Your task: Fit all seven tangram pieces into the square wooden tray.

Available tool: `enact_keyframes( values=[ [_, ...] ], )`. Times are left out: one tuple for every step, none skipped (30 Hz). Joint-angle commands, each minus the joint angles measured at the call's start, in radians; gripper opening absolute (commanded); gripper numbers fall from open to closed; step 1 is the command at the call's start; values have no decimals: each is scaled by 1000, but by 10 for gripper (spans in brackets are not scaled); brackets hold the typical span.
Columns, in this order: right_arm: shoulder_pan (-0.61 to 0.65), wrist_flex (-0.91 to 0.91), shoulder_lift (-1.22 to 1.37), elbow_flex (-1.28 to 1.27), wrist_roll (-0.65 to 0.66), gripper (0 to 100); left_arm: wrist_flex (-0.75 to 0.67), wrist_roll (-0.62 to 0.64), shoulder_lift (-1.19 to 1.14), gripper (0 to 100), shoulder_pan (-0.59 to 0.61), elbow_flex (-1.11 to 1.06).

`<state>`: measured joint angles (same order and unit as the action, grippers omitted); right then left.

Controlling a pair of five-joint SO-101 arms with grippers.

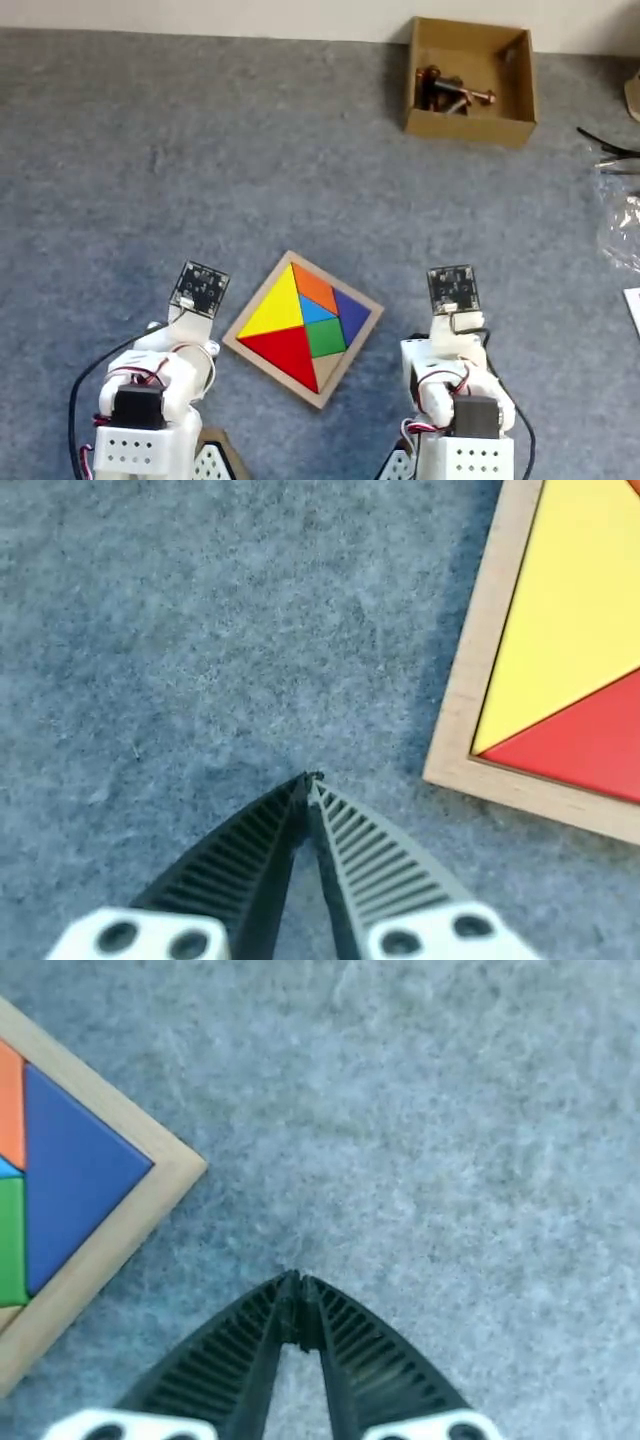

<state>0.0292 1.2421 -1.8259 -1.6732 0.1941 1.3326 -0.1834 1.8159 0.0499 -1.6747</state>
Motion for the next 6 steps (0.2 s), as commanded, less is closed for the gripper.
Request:
enact_keyframes(
  values=[
    [-10, 5, -8, -122, -5, 5, 6, 5, 5, 5, 10, -21],
    [-10, 5, -8, -122, -5, 5, 6, 5, 5, 5, 10, -21],
    [-10, 5, -8, -122, -5, 5, 6, 5, 5, 5, 10, -21],
    [-10, 5, -8, -122, -5, 5, 6, 5, 5, 5, 10, -21],
    [-10, 5, -8, -122, -5, 5, 6, 5, 5, 5, 10, -21],
    [-10, 5, -8, -122, -5, 5, 6, 5, 5, 5, 10, -21]
  ],
)
